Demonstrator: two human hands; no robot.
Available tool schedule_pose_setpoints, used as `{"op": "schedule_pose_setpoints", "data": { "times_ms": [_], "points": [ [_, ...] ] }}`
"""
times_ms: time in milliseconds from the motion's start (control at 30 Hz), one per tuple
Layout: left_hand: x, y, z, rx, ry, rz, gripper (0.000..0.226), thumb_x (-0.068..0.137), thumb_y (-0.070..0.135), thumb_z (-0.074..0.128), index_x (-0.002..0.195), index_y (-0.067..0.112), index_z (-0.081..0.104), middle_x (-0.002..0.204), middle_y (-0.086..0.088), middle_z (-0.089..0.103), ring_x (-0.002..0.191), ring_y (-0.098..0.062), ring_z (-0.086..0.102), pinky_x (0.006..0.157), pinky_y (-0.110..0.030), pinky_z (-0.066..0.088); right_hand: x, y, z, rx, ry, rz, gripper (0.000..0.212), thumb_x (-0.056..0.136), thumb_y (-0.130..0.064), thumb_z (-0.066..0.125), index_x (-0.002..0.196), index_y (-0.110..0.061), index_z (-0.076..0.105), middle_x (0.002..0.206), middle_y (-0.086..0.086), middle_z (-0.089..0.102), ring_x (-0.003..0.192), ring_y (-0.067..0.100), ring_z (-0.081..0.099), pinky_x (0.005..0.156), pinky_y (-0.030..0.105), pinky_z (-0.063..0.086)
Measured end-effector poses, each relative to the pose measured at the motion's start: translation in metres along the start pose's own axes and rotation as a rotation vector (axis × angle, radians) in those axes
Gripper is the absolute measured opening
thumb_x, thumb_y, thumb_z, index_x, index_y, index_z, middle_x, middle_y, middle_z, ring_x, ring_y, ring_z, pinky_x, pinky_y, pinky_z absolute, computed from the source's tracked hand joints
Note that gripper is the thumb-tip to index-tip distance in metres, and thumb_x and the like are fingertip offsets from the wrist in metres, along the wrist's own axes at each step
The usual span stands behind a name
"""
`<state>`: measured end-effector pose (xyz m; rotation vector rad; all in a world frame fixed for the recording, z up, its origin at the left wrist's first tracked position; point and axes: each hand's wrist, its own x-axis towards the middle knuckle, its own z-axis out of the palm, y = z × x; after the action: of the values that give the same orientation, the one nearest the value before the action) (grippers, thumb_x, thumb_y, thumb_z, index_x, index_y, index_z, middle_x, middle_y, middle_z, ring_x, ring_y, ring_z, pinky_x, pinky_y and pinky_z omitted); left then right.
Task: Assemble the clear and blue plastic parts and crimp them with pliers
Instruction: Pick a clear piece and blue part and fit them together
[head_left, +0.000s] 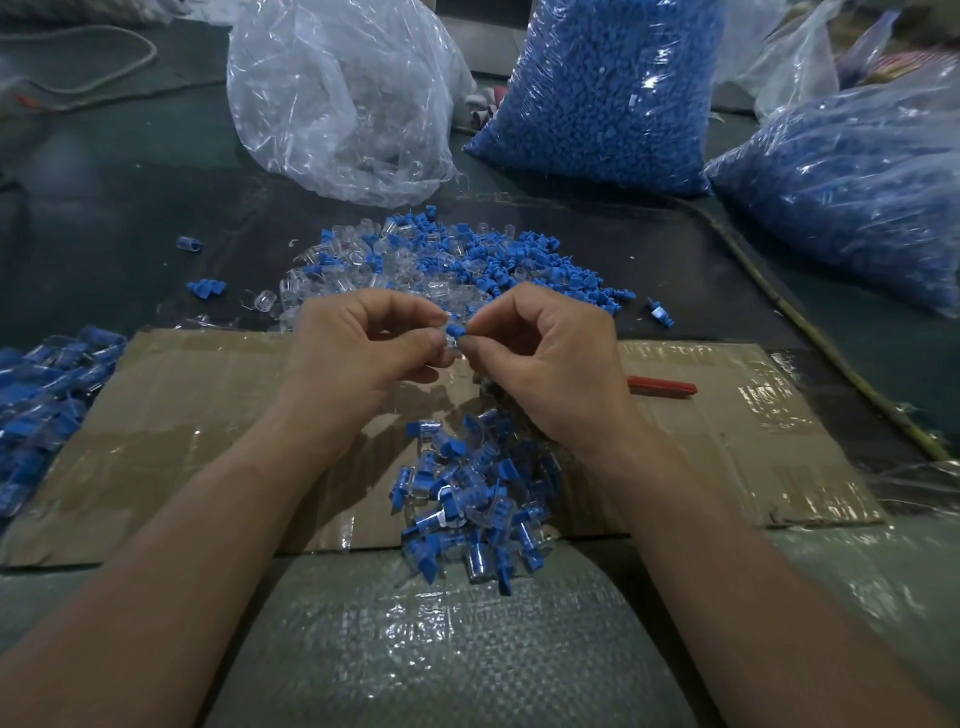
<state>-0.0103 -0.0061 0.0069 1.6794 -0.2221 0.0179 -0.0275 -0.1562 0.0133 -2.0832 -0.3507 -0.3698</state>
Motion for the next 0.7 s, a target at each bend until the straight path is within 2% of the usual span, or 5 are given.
{"op": "schedule_pose_setpoints", "data": {
  "times_ms": [133, 300, 467, 600, 700],
  "points": [
    [-0.0041, -0.0003, 0.0019, 0.115, -0.002, 0.06, 0.017, 0.077, 0.007, 0.067, 0.077, 0.024, 0.066, 0.074, 0.005, 0.071, 0.061, -0.008, 0.067, 0.058, -0.014, 0.053, 0.0005, 0.0014, -0.0007, -0.044, 0.012, 0.005, 0.019, 0.077, -0.007, 0.072, 0.072, -0.022, 0.06, 0.066, -0.014, 0.058, 0.064, -0.001, 0.057, 0.056, 0.008, 0.045],
    [-0.0037, -0.0002, 0.0023, 0.043, -0.009, 0.04, 0.016, 0.078, 0.005, 0.066, 0.079, 0.021, 0.067, 0.073, 0.001, 0.072, 0.062, -0.01, 0.067, 0.057, -0.014, 0.052, 0.0006, 0.0021, -0.0001, 0.02, 0.011, 0.01, 0.019, 0.074, -0.014, 0.075, 0.075, -0.024, 0.059, 0.069, -0.013, 0.06, 0.066, 0.001, 0.059, 0.06, 0.01, 0.048],
    [-0.0011, 0.0006, 0.0014, -0.119, -0.045, -0.01, 0.015, 0.079, -0.002, 0.061, 0.079, 0.012, 0.066, 0.065, -0.003, 0.07, 0.061, -0.01, 0.066, 0.057, -0.017, 0.053, 0.0027, 0.0037, -0.0003, 0.111, -0.046, 0.076, 0.028, 0.077, -0.015, 0.072, 0.104, -0.015, 0.065, 0.084, -0.015, 0.062, 0.076, -0.005, 0.062, 0.072, 0.011, 0.05],
    [-0.002, 0.0026, -0.0002, -0.233, -0.085, -0.043, 0.012, 0.069, 0.009, 0.063, 0.08, 0.008, 0.066, 0.065, -0.004, 0.069, 0.061, -0.012, 0.066, 0.056, -0.018, 0.052, 0.0026, 0.0012, -0.0012, 0.234, -0.086, 0.039, 0.022, 0.078, -0.008, 0.068, 0.096, -0.02, 0.065, 0.074, -0.013, 0.066, 0.07, -0.004, 0.064, 0.066, 0.01, 0.048],
    [-0.0022, 0.0041, -0.0015, -0.268, -0.102, -0.067, 0.018, 0.062, 0.012, 0.065, 0.079, 0.007, 0.065, 0.066, -0.005, 0.07, 0.062, -0.014, 0.067, 0.056, -0.019, 0.054, 0.0019, -0.0004, 0.0001, 0.278, -0.061, 0.021, 0.02, 0.071, -0.022, 0.068, 0.09, -0.024, 0.065, 0.073, -0.015, 0.066, 0.069, 0.0, 0.066, 0.065, 0.011, 0.049]
  ]
}}
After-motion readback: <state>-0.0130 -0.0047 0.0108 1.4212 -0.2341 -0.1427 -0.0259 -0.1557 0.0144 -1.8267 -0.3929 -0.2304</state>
